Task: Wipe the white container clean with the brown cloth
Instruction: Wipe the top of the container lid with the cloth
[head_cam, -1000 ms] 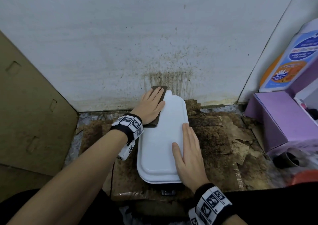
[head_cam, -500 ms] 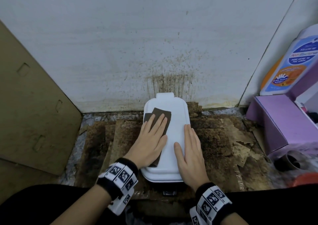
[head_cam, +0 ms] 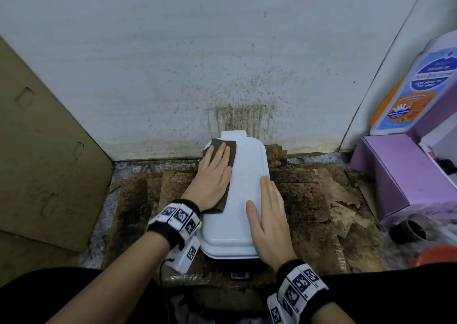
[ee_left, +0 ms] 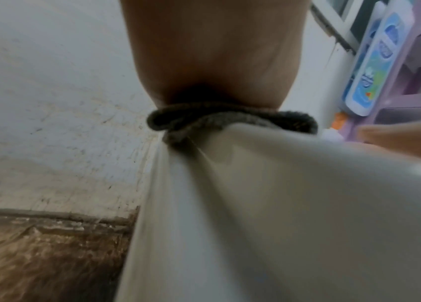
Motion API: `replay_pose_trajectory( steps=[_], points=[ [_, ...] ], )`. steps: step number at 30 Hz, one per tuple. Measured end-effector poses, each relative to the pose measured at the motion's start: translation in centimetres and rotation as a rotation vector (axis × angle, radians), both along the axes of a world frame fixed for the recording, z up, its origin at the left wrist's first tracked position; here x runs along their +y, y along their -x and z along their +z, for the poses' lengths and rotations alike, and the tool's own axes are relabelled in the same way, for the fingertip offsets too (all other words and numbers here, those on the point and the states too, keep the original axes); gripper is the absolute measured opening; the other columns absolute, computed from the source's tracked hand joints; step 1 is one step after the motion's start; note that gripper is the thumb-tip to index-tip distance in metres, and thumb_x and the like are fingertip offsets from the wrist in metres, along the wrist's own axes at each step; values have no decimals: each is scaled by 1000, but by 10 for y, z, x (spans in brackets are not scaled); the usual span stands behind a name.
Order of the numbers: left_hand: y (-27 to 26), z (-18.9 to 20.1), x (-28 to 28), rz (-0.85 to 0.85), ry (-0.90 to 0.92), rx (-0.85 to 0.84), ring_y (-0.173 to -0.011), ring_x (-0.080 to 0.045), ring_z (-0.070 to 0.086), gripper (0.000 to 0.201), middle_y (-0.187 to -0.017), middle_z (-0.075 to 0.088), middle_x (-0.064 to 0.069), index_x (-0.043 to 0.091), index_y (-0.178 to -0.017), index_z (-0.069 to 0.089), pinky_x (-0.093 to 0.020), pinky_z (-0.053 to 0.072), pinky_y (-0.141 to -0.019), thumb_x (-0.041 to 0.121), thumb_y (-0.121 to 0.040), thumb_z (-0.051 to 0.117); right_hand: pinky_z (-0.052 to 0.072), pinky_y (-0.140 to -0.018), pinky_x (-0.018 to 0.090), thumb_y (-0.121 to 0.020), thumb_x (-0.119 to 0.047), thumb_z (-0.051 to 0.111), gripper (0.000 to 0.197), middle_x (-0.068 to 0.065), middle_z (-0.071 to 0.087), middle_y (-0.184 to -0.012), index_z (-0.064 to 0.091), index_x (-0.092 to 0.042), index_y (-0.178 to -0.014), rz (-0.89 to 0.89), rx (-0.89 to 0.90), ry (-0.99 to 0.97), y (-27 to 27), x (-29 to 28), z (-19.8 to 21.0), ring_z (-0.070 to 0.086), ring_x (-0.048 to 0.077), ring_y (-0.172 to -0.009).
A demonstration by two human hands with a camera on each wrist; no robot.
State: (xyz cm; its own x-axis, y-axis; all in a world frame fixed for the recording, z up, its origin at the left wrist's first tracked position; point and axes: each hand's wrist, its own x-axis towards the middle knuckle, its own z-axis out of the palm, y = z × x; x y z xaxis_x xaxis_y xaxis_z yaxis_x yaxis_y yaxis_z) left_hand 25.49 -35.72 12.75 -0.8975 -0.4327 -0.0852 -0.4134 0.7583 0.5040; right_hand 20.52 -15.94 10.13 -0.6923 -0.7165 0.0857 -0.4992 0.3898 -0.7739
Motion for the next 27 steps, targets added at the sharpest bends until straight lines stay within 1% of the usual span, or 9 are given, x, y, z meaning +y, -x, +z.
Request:
replay_pose_trajectory(
  steps=[2,4,9,13,16,19,22,25,27],
  points=[
    [14,3,-11,23,-32,-21,-156,-19,-21,58,-171,-13,3,13,-163,-1,-36,-9,-127,29,-113,22,1,-122,23,-102,-56,25,69,-20,-6,-167,0,-31,-161,1,1,-4,0,0,1,-10,-6,-151],
    [24,7,-24,39,-87,-20,-156,-21,-20,58,-171,-14,3,13,-164,-1,-33,-8,-123,30,-113,22,1,-122,22,-102,-55,25,69,-20,-6,-167,0,-31,-161,-2,-2,-6,0,0,1,-10,-6,-151],
    [31,6,-41,42,-121,-5,-158,-20,-13,60,-172,-12,0,13,-164,-1,-35,-3,-127,33,-113,25,1,-122,23,-102,-56,25,70,-18,-5,-168,0,-30,-161,1,-3,-17,0,1,1,-10,-5,-151],
    [26,8,-38,44,-146,-17,-157,-18,-15,63,-171,-16,3,15,-164,-4,-37,-2,-128,37,-113,25,1,-122,23,-102,-56,24,70,-17,-4,-168,0,-29,-162,5,3,-19,0,1,2,-10,-5,-151],
    [18,11,-29,47,-177,-26,-156,-17,-19,65,-169,-21,6,17,-163,-8,-36,-3,-125,39,-112,25,0,-122,22,-102,-55,24,70,-17,-4,-168,0,-28,-162,11,6,-24,0,2,2,-11,-5,-151],
    [2,13,-17,40,-190,-33,-155,-15,-23,67,-168,-25,7,17,-163,-10,-32,-4,-123,41,-112,26,-1,-122,22,-103,-54,25,70,-15,-3,-169,1,-27,-162,11,8,-24,0,1,1,-10,-4,-151],
    [-18,14,-1,23,-210,-30,-153,-11,-26,68,-167,-26,9,18,-163,-10,-25,-5,-118,42,-111,27,0,-122,22,-105,-52,26,68,-13,-1,-169,2,-26,-162,6,14,-25,0,1,1,-8,-3,-152],
    [-37,14,18,19,-238,3,-150,-5,-28,67,-166,-26,13,20,-163,-9,-20,-8,-116,41,-111,28,0,-122,22,-107,-49,29,66,-12,0,-169,2,-25,-162,9,6,-27,-1,2,1,-8,-3,-152],
    [-49,12,31,22,-234,29,-149,-4,-29,67,-165,-27,14,19,-163,-9,-15,-11,-115,39,-111,29,1,-122,23,-106,-48,30,66,-11,1,-169,3,-25,-162,7,3,-26,-1,2,1,-7,-2,-152]
  ],
)
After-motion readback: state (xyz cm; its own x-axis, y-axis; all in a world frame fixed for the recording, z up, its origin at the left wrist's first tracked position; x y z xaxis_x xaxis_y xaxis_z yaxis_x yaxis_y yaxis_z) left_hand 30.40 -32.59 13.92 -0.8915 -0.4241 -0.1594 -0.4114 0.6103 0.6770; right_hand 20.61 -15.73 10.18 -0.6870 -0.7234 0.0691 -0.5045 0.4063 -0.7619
